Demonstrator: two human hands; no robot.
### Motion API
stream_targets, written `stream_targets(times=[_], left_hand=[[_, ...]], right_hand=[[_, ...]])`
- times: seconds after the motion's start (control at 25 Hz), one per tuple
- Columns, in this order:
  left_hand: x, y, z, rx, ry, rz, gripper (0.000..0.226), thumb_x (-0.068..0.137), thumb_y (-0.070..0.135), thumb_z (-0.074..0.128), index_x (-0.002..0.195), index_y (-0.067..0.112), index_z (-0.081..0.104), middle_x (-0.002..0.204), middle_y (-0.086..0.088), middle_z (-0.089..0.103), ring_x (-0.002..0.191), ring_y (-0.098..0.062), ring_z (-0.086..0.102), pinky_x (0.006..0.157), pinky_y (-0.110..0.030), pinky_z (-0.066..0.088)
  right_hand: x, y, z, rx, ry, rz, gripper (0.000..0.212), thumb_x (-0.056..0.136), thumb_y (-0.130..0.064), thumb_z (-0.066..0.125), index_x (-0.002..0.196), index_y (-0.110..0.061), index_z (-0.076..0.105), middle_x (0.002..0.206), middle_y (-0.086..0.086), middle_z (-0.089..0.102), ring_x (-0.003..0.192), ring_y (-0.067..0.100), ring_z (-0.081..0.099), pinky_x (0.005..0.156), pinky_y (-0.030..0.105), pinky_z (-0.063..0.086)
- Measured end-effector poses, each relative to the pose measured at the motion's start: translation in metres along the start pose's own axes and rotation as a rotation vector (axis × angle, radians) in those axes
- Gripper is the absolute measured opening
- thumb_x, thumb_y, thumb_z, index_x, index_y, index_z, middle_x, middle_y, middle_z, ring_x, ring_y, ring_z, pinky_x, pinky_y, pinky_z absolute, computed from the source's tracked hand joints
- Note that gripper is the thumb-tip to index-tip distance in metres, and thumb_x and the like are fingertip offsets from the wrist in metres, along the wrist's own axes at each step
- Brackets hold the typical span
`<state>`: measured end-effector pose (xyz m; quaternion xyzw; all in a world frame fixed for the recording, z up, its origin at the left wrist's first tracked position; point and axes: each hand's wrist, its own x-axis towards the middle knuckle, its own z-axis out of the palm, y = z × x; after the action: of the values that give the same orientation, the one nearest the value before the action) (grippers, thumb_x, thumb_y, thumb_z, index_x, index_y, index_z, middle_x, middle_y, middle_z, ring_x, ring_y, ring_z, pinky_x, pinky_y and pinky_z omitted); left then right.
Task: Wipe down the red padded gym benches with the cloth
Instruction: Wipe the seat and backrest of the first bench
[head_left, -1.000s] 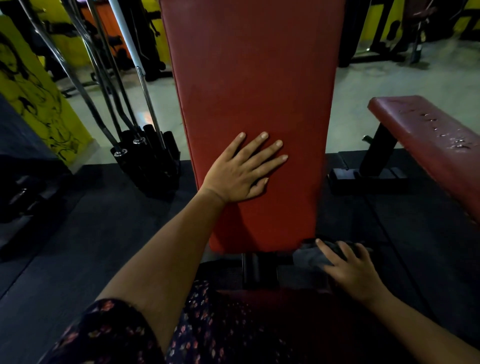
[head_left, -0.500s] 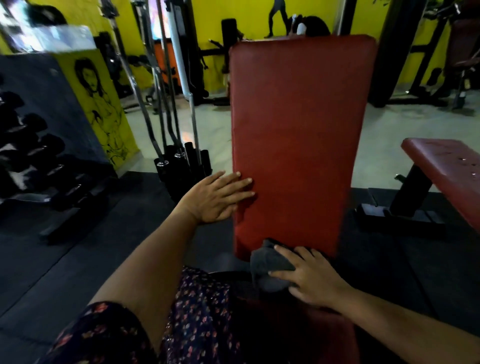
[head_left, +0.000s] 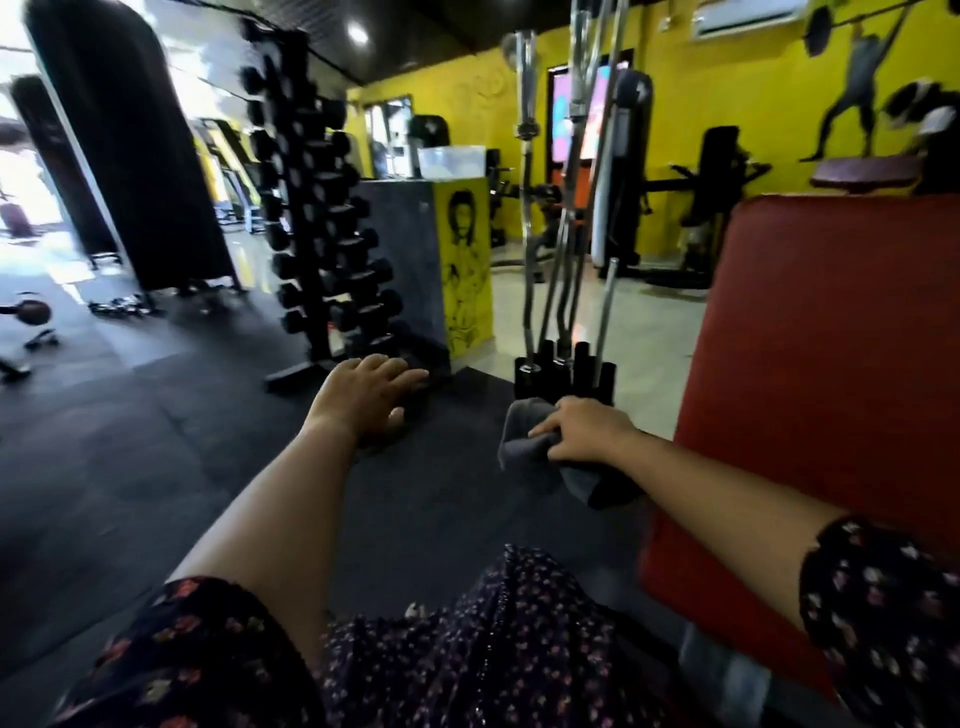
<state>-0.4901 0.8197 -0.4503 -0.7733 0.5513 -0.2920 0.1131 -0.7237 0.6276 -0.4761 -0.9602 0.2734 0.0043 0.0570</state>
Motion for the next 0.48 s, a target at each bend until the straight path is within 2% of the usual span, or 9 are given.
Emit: stream_targets(times=[0.08, 0.24, 0.4, 0.48], left_hand=[[-0.013, -0.024, -0.011, -0.001, -0.021, -0.106, 0.063, 0.094, 0.049, 0.047, 0.152, 0.04, 0.024, 0.15, 0.008, 0.04, 0.135, -0.017, 0.041, 0.102, -0.033, 0.04], [-0.027, -0.063, -0.024, -0.127, -0.099, -0.284, 0.056, 0.095, 0.045, 0.049, 0.148, 0.042, 0.032, 0.15, 0.008, 0.042, 0.134, -0.02, 0.045, 0.1, -0.04, 0.043], [-0.028, -0.084, -0.019, -0.145, -0.185, -0.307, 0.056, 0.095, 0.048, 0.05, 0.148, 0.04, 0.034, 0.15, 0.004, 0.043, 0.134, -0.023, 0.044, 0.101, -0.043, 0.042], [-0.023, -0.09, -0.005, -0.165, -0.215, -0.313, 0.056, 0.094, 0.049, 0.051, 0.147, 0.04, 0.036, 0.147, 0.004, 0.045, 0.131, -0.024, 0.047, 0.1, -0.043, 0.043]], right_hand=[[0.022, -0.018, -0.03, 0.015, -0.028, -0.026, 0.043, 0.079, -0.031, 0.064, 0.118, -0.047, 0.065, 0.12, -0.005, 0.064, 0.106, 0.02, 0.061, 0.089, 0.033, 0.052], [0.061, -0.059, -0.065, 0.04, -0.053, -0.066, 0.037, 0.077, -0.032, 0.071, 0.114, -0.04, 0.071, 0.111, -0.002, 0.07, 0.095, 0.017, 0.061, 0.081, 0.029, 0.05], [0.097, -0.086, -0.065, 0.088, -0.009, -0.002, 0.034, 0.073, -0.045, 0.076, 0.103, -0.03, 0.075, 0.113, -0.001, 0.07, 0.1, 0.021, 0.062, 0.083, 0.03, 0.05], [0.114, -0.093, -0.064, 0.104, -0.027, 0.044, 0.04, 0.074, -0.047, 0.076, 0.107, -0.024, 0.075, 0.115, 0.001, 0.069, 0.101, 0.023, 0.062, 0.081, 0.03, 0.049]])
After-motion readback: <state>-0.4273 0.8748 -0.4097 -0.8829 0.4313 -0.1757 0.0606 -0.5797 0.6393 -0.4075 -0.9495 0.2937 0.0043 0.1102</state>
